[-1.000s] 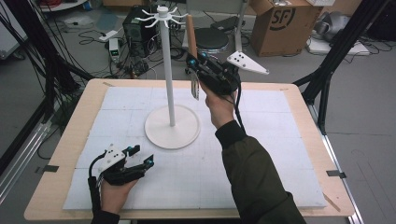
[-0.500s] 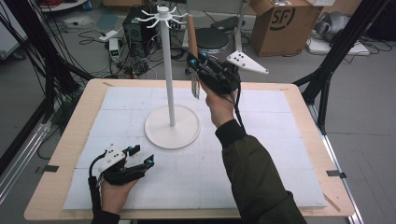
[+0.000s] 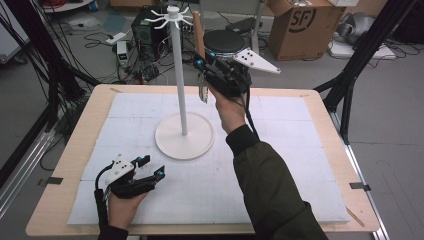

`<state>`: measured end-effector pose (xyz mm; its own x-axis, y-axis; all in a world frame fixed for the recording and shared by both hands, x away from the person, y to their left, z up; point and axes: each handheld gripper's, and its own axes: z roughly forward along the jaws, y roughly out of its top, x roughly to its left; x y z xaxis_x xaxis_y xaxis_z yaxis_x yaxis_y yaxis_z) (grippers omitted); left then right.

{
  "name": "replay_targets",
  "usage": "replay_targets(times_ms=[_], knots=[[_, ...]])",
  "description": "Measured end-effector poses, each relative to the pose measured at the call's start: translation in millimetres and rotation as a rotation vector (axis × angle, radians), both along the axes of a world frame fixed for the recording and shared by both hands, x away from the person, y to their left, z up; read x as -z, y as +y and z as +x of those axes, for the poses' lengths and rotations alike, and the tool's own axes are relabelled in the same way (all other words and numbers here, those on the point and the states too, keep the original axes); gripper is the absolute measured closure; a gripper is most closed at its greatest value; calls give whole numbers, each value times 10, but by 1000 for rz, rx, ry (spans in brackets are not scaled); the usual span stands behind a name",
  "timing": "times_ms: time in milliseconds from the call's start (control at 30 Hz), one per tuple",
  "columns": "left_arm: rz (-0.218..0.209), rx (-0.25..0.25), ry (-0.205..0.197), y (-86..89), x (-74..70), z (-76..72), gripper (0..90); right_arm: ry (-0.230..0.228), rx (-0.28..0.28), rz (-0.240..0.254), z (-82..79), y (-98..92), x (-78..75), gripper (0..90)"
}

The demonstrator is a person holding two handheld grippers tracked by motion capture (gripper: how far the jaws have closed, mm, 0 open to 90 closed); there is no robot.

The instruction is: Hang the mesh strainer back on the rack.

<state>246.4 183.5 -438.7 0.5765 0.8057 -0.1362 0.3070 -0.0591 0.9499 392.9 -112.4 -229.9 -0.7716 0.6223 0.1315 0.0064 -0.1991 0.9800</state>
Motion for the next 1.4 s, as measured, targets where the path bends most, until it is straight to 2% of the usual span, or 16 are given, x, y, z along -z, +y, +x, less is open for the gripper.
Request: replay_targets(times_ms=[100, 200, 267, 300, 533, 700, 833, 900, 967, 1067, 1100, 1167, 1200, 1233, 1400], knots=[[-2, -1, 0, 1, 0, 1, 328, 2, 26, -20, -6, 16, 8, 711], [0, 3, -1, -1, 0, 4, 328, 6, 29, -25, 4, 25, 13, 711], [-3, 1, -1, -6, 1, 4, 328, 13, 41, -66, 14, 59, 35, 711], [0, 2, -1, -4, 0, 3, 328, 15, 39, -71, 14, 78, 50, 711], [-1, 2, -1, -2, 0, 2, 328, 16, 26, -48, 10, 104, 61, 707], [1, 0, -5, -7, 0, 0, 328, 52, -1, -49, 52, 84, 104, 682], [-1, 4, 0, -16, -1, -1, 328, 89, -18, -91, 76, 92, 137, 511], [2, 3, -2, -16, -1, -2, 328, 101, 12, -93, 61, 64, 157, 381], [1, 3, -2, -15, -2, -2, 328, 124, 18, -106, 48, 13, 190, 297], [6, 5, -2, -20, -7, -4, 327, 117, 20, -118, 6, -57, 246, 275], [6, 2, -5, -27, -7, -6, 325, 112, 30, -131, -47, -151, 310, 240], [8, 3, -5, -37, -15, -13, 323, 110, 48, -131, -78, -205, 345, 233], [9, 6, -4, -40, -16, -13, 321, 117, 59, -143, -121, -326, 416, 173], [14, 3, -7, -49, -20, -12, 317, 124, 47, -149, -135, -392, 454, 154], [18, 1, -2, -54, -19, -10, 305, 153, 57, -172, -302, -729, 647, 155]])
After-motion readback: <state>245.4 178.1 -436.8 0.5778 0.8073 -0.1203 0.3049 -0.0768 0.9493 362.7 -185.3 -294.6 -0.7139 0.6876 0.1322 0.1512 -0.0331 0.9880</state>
